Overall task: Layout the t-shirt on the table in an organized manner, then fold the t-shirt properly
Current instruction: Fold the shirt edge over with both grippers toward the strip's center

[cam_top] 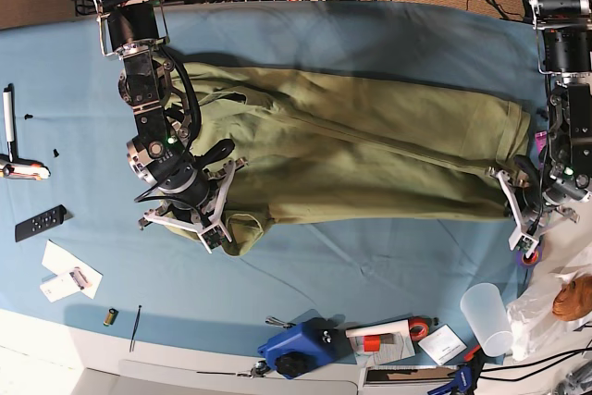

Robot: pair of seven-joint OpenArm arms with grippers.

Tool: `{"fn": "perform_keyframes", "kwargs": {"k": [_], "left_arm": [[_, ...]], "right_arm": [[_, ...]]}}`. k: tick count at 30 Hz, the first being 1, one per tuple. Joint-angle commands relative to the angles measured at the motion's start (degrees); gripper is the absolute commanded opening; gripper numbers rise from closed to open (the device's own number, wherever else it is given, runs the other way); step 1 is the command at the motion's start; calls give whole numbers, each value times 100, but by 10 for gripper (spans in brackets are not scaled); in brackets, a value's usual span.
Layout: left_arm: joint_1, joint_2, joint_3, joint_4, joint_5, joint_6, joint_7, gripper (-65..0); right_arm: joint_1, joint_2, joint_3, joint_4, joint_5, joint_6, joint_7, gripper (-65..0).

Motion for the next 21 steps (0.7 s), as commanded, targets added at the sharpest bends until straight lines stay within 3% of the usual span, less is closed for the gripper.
{"fn": "perform_keyframes", "kwargs": {"k": [1,5,10,17,21], "left_arm": [[-122,-129,-46,144,-20,44,72,-650],[-122,-162,-50,284,-22,581,354,-650],[-103,-238,-50,562,-315,647,1169,-650],[337,-254,-50,817,-575,671,1261,-650],[721,-323,-52,1064,-568,1084,1246,-650]], "right_arm": [[129,37,39,107,-48,-52,50,-650],[125,37,39,109,-48,-149,-175,-650],[-212,35,212,496,-44,-208,-197,-650],[-1086,35,688,1620,22,-210,-188,-650],[-1576,37,903,1873,15,-208,-120,-650]]}}
